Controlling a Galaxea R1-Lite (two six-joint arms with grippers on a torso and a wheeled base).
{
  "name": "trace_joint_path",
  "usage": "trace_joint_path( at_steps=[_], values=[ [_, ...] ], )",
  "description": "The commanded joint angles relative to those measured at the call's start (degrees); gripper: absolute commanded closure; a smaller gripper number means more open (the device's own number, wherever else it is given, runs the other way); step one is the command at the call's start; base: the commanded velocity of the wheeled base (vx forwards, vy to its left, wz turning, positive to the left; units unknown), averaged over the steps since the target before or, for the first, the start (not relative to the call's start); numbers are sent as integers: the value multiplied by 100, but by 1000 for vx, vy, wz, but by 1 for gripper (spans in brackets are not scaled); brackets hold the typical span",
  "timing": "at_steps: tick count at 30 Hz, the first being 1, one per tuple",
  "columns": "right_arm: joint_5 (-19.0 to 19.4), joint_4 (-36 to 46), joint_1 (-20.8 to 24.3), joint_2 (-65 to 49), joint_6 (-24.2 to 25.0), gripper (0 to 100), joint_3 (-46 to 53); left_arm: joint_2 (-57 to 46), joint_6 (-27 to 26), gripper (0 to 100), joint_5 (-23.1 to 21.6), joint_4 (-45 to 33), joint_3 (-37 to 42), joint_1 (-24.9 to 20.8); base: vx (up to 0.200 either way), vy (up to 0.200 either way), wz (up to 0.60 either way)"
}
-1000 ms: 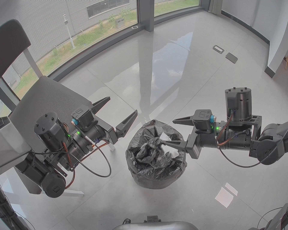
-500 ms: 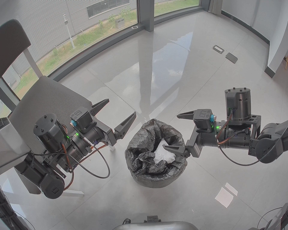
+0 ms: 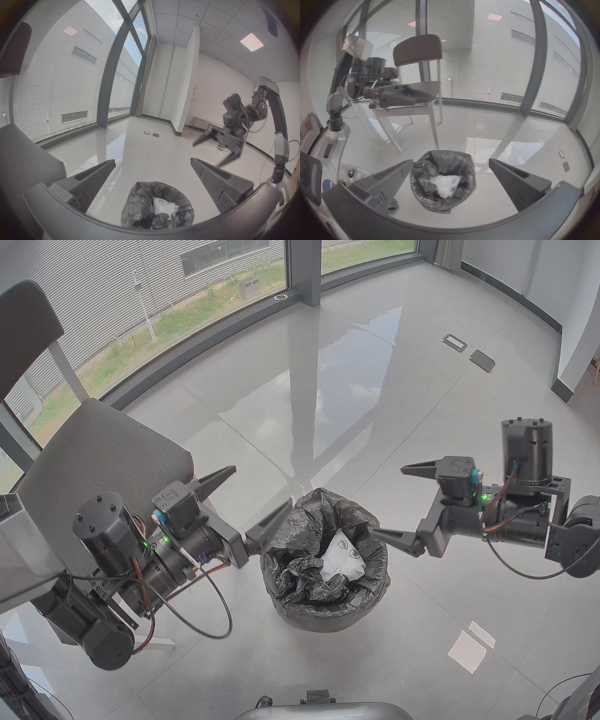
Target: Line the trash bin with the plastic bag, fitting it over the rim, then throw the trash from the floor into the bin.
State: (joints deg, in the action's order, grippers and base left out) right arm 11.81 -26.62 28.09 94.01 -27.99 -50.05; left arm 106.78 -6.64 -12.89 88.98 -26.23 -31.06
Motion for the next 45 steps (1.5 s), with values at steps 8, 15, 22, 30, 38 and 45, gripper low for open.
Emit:
trace_joint_path(
  at_steps=[8,15,22,30,38,45],
  values=[
    [-935,-9,-1543,-1737,865,0,831,71,-1542,0,541,-592,488,-647,0,0,0],
    [-1014,-18,-2026,-2792,1270,0,1481,-1563,-1102,0,665,-566,672,-269,0,0,0],
    [-1014,-9,-2607,-4163,1656,0,2369,-3954,-118,0,568,-1093,1419,1594,0,0,0],
    [-847,17,-2677,-6563,2052,0,4012,-6468,330,0,621,-2464,2623,1884,0,0,0],
    [67,746,-3776,-8435,2360,0,4768,-9271,550,0,427,-5795,2448,2895,0,0,0],
    [497,1370,-3776,-8874,3361,0,4715,-10229,937,0,137,-6507,2571,3431,0,0,0]
  ],
)
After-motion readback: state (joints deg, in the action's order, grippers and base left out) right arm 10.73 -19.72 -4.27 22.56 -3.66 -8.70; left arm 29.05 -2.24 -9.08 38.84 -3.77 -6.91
